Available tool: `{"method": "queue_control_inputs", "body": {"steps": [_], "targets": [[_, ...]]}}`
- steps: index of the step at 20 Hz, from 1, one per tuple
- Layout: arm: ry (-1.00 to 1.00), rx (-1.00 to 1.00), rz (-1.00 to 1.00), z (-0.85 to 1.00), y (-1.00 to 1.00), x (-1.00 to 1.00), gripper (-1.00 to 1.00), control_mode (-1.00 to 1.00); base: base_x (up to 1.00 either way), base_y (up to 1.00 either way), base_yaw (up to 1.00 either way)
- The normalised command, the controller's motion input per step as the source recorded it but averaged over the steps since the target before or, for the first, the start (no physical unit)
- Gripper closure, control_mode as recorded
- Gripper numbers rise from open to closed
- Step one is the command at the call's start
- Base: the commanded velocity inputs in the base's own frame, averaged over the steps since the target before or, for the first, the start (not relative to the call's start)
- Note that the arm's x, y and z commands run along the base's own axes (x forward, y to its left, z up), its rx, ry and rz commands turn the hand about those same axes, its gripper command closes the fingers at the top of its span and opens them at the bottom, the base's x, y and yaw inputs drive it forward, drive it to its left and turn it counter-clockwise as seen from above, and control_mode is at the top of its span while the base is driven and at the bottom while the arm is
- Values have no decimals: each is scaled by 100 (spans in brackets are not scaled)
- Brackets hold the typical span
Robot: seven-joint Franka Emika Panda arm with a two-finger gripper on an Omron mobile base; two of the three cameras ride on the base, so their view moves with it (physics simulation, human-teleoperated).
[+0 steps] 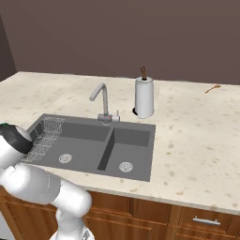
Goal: Pick the mug and place it in the sink. Pick the bowl and place it in the open cabinet and then close the cabinet.
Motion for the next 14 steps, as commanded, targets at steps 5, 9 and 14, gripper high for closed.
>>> {"method": "queue_control_inputs", "body": {"steps": [5,9,14], "targets": [[-8,1,0,-25,18,15,-100,-100,0,0,0],[-1,13,0,-28,15,13,-100,-100,0,0,0],[0,21,0,-29,9,14,-100,-100,0,0,0]]}}
